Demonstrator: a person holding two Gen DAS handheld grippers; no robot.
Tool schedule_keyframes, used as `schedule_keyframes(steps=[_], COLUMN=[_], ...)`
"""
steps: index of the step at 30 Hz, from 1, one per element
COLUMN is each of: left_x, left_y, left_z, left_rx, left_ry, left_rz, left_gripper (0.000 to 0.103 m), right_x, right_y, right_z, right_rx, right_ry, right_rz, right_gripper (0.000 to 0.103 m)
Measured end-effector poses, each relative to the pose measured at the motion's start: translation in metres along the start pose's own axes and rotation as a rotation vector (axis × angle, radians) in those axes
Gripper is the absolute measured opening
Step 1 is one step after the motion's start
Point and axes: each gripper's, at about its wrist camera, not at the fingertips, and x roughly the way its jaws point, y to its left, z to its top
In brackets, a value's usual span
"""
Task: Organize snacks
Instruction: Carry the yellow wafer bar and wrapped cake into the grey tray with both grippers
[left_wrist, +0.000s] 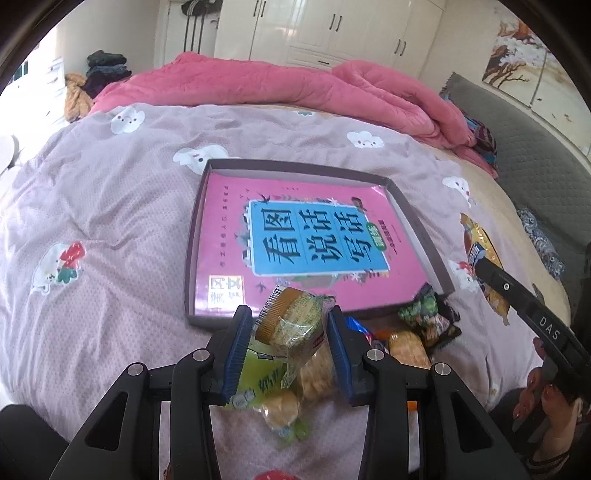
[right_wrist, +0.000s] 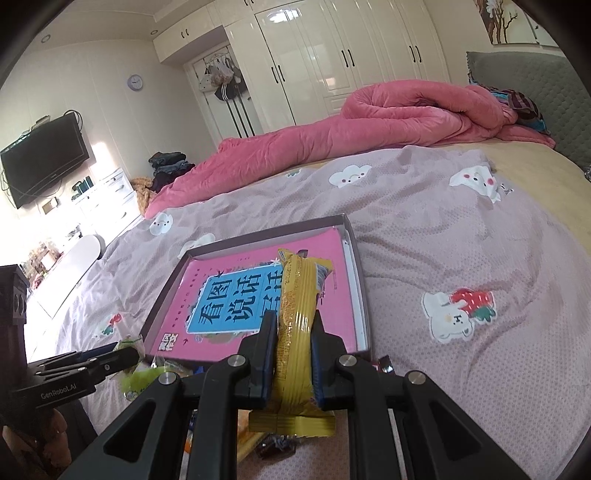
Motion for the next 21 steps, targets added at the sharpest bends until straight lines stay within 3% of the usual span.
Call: schedule_keyframes(steps=[21], left_x=[0.032], left_y=[0.031], left_z=[0.034], left_rx=[-0.084], left_ry=[-0.026], left_rz=[0.048], left_gripper=[0.043], right_x=[0.040], right_y=[-0.008], right_z=[0.023], right_rx=[-0.015], right_ry=[0.003], right_rz=[0.016], right_gripper=[0.017])
